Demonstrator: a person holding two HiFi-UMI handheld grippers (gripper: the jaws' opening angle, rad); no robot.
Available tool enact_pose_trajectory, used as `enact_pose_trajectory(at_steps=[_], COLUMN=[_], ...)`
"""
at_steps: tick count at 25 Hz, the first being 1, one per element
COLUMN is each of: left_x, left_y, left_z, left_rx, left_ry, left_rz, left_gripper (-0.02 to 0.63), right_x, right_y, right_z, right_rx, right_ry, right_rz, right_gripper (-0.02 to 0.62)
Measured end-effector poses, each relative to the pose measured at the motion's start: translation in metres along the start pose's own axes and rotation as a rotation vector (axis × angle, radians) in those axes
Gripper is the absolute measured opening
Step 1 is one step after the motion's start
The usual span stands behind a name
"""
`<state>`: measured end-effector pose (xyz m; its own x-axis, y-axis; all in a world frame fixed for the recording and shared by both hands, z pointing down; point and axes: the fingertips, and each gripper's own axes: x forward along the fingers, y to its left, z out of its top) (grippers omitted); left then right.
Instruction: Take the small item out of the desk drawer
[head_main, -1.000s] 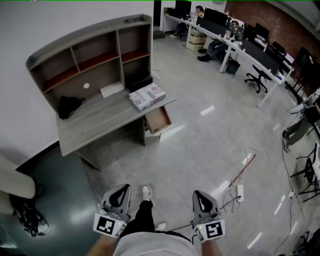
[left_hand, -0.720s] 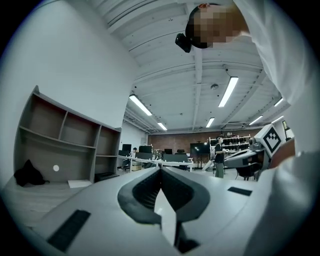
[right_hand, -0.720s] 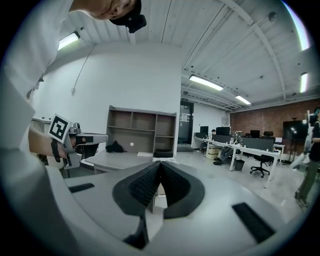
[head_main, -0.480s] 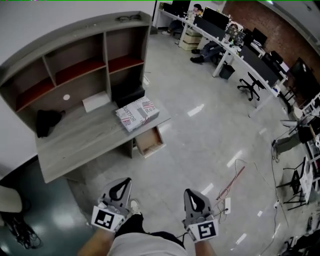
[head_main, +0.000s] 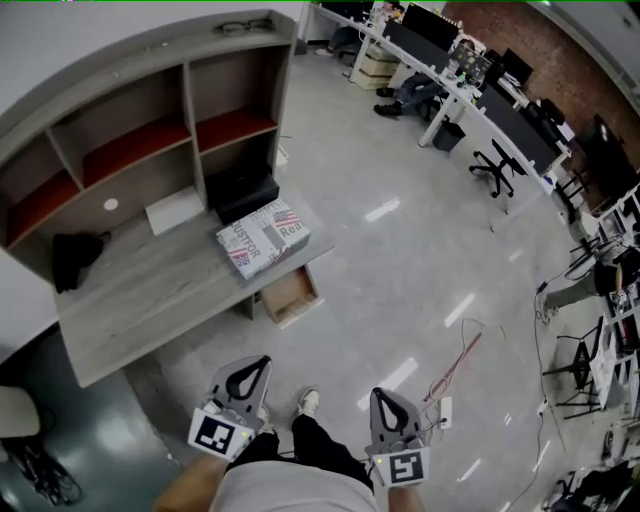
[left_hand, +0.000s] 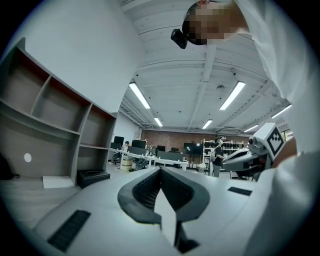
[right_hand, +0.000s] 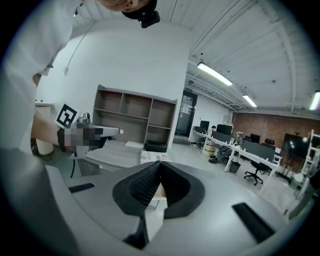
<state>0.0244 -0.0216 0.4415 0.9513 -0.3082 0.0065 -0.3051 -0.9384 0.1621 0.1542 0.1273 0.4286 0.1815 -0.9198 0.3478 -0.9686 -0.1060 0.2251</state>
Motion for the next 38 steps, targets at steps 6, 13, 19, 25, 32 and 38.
enact_pose_trajectory(at_steps=[6, 13, 19, 25, 32, 38], left_x=[0.022, 0.042, 0.051, 0.049, 0.062, 0.058], left_y=[0.025, 0.042, 0.057, 0.065, 0.066, 0.083], left_z=[0.002, 0.015, -0.011, -0.06, -0.101, -0.147], left_rx=[0.033, 0.059, 0.055, -0.008, -0.078, -0.135], left_ry=[0.015, 0.043, 0.086, 0.163, 0.199, 0.207], left_rz=[0.084, 0.204, 0.295, 0.386, 0.438, 0.498], left_gripper=[0.017, 0.017, 0.017, 0.017, 0.017, 0.017], right_x=[0.055, 0.135, 0.205, 0.264, 0.316, 0.362], right_y=[-0.022, -0.025, -0.021, -0.01, 0.01, 0.025], right_z=[-0.014, -0.057, -0.118, -0.165, -0.231, -0.277], right_rx=[-0.075, -0.211, -0.406, -0.533, -0.699, -0.849], right_ry=[0.011, 0.065, 0.107, 0.136, 0.169, 0.209], right_rz=[0.092, 0.286, 0.397, 0.506, 0.645, 0.732], right_gripper=[0.024, 0.025, 0.025, 0.026, 0.09, 0.127])
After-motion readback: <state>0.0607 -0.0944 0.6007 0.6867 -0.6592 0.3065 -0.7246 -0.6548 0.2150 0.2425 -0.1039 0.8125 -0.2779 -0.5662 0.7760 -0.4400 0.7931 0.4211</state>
